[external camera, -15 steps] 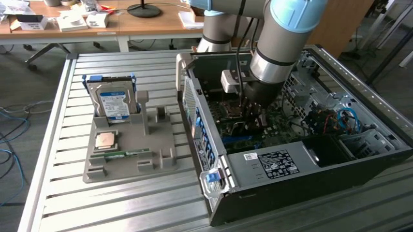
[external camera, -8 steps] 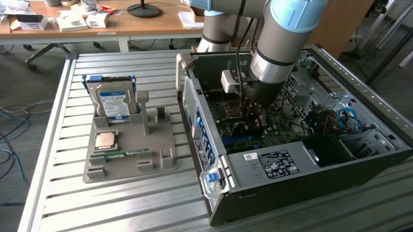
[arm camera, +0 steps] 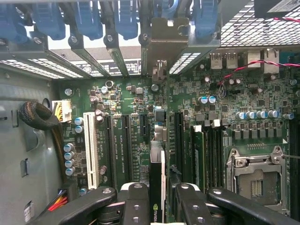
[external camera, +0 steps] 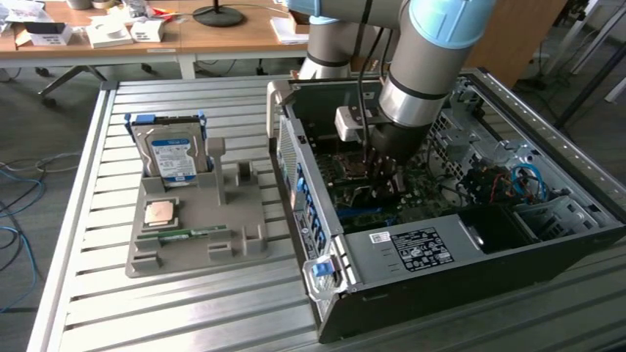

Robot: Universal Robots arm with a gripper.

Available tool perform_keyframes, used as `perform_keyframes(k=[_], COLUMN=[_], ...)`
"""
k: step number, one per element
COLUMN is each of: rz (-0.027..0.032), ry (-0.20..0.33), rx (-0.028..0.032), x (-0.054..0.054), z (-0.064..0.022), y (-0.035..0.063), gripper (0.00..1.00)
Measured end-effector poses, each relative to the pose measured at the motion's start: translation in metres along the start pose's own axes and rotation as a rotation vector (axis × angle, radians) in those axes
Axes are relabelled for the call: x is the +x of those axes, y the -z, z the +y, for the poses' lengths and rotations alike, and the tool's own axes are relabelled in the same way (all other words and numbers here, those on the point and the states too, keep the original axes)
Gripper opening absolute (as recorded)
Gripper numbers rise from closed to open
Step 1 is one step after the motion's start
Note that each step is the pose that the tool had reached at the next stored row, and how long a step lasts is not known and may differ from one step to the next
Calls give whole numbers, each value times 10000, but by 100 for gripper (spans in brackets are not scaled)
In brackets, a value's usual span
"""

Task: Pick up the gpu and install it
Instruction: 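Insert the gpu into the slot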

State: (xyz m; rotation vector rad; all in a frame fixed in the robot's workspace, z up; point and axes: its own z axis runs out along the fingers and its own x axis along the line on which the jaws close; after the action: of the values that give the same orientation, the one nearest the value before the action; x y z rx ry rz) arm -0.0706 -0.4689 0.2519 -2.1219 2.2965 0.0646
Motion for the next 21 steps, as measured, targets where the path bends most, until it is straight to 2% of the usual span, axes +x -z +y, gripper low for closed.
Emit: perform_keyframes(k=[16, 21], rz=[-6, 3], ry=[119, 759], rx=[-1, -26], x=[-5, -5], z=[0, 0], y=[-9, -10], gripper=[26, 26])
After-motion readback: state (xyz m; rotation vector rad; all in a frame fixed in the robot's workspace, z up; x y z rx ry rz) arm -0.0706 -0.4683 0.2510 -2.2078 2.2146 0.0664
